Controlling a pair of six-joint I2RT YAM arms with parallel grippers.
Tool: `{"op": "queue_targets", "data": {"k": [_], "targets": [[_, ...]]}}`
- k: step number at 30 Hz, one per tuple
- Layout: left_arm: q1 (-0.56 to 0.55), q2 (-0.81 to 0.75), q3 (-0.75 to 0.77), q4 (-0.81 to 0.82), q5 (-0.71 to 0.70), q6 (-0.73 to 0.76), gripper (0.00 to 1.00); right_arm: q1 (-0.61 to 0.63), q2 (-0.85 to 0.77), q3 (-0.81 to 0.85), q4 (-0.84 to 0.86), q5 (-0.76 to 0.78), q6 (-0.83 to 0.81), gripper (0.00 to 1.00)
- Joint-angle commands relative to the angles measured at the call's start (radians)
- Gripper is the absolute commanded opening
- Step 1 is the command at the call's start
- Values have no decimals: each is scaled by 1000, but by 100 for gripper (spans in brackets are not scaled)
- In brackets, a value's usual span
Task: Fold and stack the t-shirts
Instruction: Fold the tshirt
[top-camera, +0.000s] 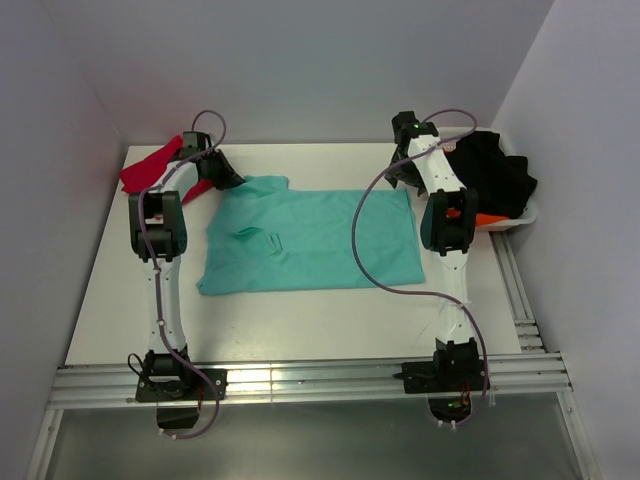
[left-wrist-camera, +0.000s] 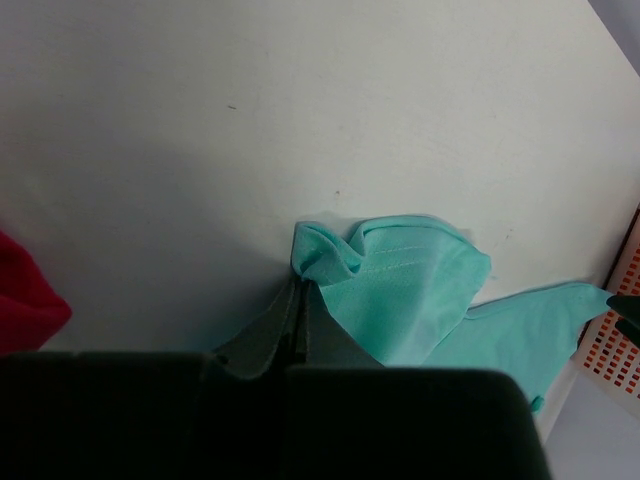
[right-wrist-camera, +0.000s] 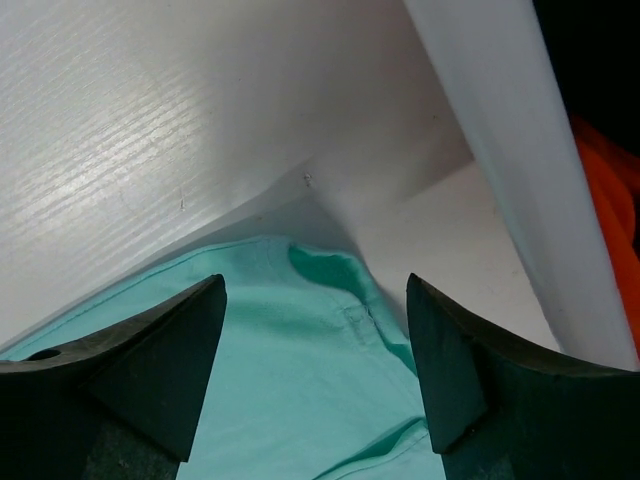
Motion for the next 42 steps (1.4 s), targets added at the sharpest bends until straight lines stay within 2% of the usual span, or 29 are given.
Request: {"op": "queue_targets", "data": {"k": [1,4,7,12,13,15,16,18,19,28,42], "targets": [[4,3,-14,-100,-49,47,0,-44,39,-6,1,75,3,79],[4,0,-24,-97,-51,49,0,-44,60,-7,-7,70,7,69],[4,4,-23,-101,-52,51,0,-43,71,-1,-8,74,9,67],[4,15,-9,-110,-52,55,0,-44,89,11,-7,80,6,54],[4,16,-6,-114,-55,58,0,-44,94,10,-5,81,4,43],[4,16,-4,-117,-58,60,0,-44,102,11,-7,83,4,36],[4,18,-3,-117,-61,61,0,-44,105,11,-4,83,3,24],[30,19,0,-120,-61,63,0,-46,112,13,-5,81,3,13],[32,23,6,-124,-60,63,0,-46,116,14,-5,80,3,0],[39,23,25,-133,-58,63,0,-47,105,7,4,83,0,0],[39,-71,11,-110,-40,52,0,-58,-68,-41,41,38,29,0]]}}
